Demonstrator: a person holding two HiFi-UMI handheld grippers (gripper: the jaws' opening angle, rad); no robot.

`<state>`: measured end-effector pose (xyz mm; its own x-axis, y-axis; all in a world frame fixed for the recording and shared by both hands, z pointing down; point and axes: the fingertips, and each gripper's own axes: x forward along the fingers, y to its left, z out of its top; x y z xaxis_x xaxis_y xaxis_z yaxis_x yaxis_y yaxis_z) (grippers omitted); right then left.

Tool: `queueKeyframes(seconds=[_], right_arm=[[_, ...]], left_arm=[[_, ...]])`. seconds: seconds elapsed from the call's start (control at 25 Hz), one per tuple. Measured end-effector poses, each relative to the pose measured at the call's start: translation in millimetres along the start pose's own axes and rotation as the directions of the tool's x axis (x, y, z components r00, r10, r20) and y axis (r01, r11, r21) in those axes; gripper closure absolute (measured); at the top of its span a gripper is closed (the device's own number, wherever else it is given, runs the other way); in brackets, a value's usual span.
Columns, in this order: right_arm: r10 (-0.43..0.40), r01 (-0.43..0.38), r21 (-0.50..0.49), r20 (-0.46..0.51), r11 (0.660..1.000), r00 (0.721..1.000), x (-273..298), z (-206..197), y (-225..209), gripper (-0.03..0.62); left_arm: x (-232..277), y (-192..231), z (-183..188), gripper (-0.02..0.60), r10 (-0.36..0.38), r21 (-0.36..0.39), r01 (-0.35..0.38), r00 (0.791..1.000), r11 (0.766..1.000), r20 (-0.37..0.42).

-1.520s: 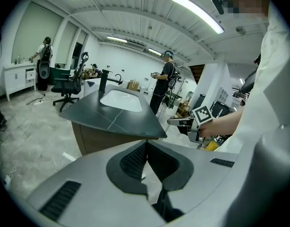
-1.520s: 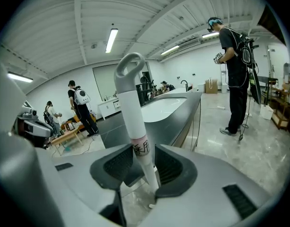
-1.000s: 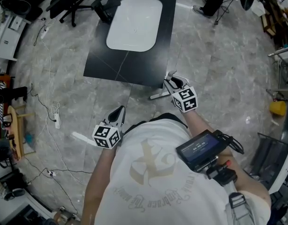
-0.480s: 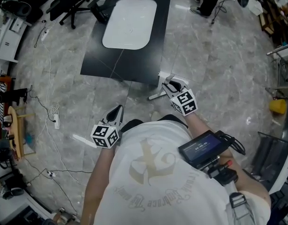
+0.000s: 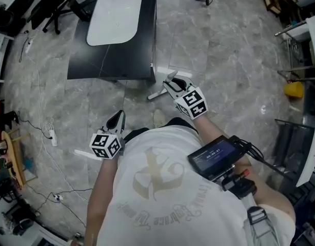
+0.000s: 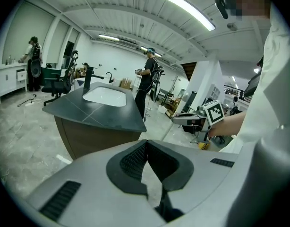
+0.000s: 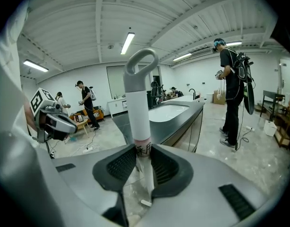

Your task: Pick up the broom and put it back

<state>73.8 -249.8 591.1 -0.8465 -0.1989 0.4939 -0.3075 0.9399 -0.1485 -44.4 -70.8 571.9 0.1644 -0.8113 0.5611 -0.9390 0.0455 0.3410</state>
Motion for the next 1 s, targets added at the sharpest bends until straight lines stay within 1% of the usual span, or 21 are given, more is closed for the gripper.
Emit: queueKeyframes(seconds=[0.16,0.44,0.64,0.76,0.88,1.0], right_arm=[[-0.017,0.017,0.007,0.002,1.0,1.0,-18,-1,9,0.484],[-0.046,0.047,0.018,-0.012,0.999,0.999,-32,-14,36,0.484],[-0.098,0.099,0.039,-0.021,0.994,0.995,-45,-21,61,0.484],[-0.127,0.127,0.047,-0.019,0.991,0.992,-49,-19,77,0.484],[-0.141,0.142,0.054,-0.008,0.988,0.99,-51,-9,76,0.484],[-0.161,0.161,0.061,-0.005,0.985,0.987,-58,-2,77,0.484]], left_arm=[[-1,-15,-9,0.569,-0.048,0.007,0.049,0.999,0.999,-0.022],[-13,-17,-37,0.569,-0.104,-0.006,0.104,0.994,0.995,-0.046],[-33,-10,-39,0.569,-0.132,0.015,0.133,0.991,0.991,-0.019],[-50,2,-42,0.569,-0.141,0.006,0.141,0.99,0.99,-0.002],[-48,14,-37,0.569,-0.132,-0.006,0.132,0.991,0.991,0.007],[-48,15,-37,0.569,-0.145,-0.006,0.145,0.989,0.989,0.01]])
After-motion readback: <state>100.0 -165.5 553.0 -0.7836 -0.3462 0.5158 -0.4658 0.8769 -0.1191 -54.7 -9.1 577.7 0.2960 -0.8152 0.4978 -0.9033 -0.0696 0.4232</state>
